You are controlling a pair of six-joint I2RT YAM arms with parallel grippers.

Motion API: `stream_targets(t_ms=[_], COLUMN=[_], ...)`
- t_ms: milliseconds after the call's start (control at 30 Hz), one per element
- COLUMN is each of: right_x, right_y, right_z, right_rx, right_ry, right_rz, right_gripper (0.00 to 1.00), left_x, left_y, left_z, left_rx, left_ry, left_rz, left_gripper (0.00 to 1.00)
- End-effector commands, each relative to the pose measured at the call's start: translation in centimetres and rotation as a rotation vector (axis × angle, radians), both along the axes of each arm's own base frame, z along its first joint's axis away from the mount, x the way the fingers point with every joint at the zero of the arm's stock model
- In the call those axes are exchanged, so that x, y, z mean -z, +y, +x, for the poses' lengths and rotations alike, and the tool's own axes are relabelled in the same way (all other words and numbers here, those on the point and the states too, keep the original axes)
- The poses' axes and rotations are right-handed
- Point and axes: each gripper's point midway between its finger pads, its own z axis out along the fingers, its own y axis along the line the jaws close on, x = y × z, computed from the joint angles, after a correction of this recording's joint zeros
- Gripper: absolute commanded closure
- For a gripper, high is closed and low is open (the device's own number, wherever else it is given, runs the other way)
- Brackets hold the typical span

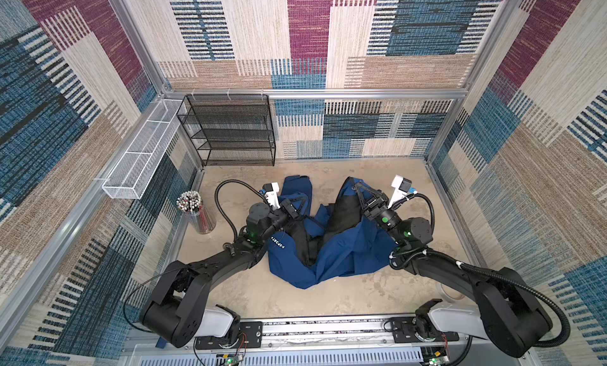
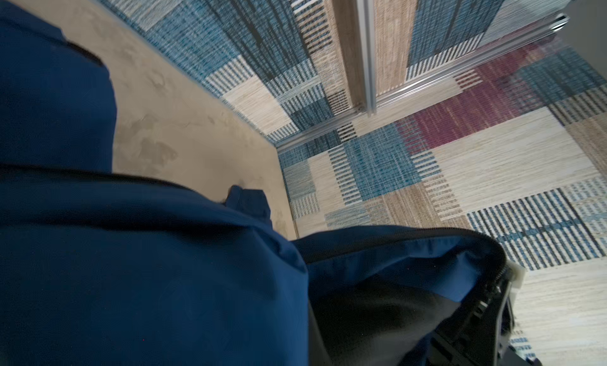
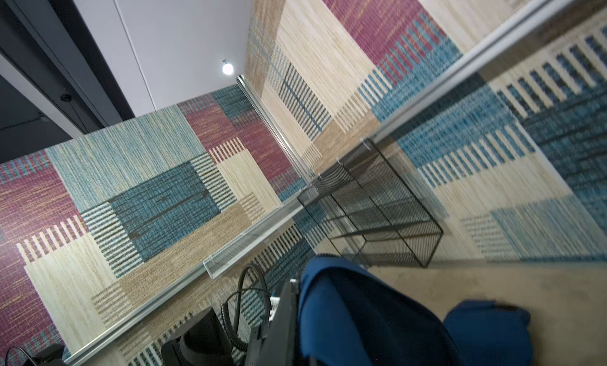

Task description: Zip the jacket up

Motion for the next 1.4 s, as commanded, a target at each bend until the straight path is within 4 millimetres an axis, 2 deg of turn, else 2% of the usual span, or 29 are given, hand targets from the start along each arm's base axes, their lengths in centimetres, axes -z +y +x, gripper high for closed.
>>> stream_targets(t_ms=[0, 100, 200, 233, 633, 900, 1167, 1367], right_x=[3.4, 5.6, 6.2, 6.2, 5.5, 5.1, 4.9, 4.6], right_y=[1.0, 3.1, 4.0, 4.1, 5.3, 5.4, 5.5, 5.4], right_z=[0.1, -1.0, -1.3, -1.3, -0.9, -1.0, -1.1, -1.2], right_rx=[-0.021, -0.07, -0.098, -0.102, -0.142, -0.149, -0.159, -0.159], right_ry=[0.13, 0.176, 0.192, 0.189, 0.185, 0.177, 0.173, 0.17], right_rz=[-0.005, -0.027, -0.011, -0.006, 0.005, 0.016, 0.02, 0.024], right_gripper=[1.0, 1.0, 1.0, 1.0, 1.0, 1.0, 1.0, 1.0], left_x=[2.5, 4.1, 4.7, 4.7, 4.4, 3.3, 0.6, 0.2], left_y=[1.5, 3.2, 3.8, 3.9, 4.2, 4.4, 3.1, 2.9], left_z=[-1.4, -2.5, -3.4, -3.6, -4.4, -4.6, -3.0, -2.8], left_rx=[-0.02, -0.05, -0.06, -0.06, -0.065, -0.07, -0.042, -0.035], left_ry=[0.072, 0.123, 0.151, 0.154, 0.165, 0.123, 0.048, 0.041], left_rz=[0.065, 0.098, 0.097, 0.091, 0.032, 0.027, -0.026, -0.03], left_gripper=[1.0, 1.0, 1.0, 0.93, 0.63, 0.6, 0.59, 0.61])
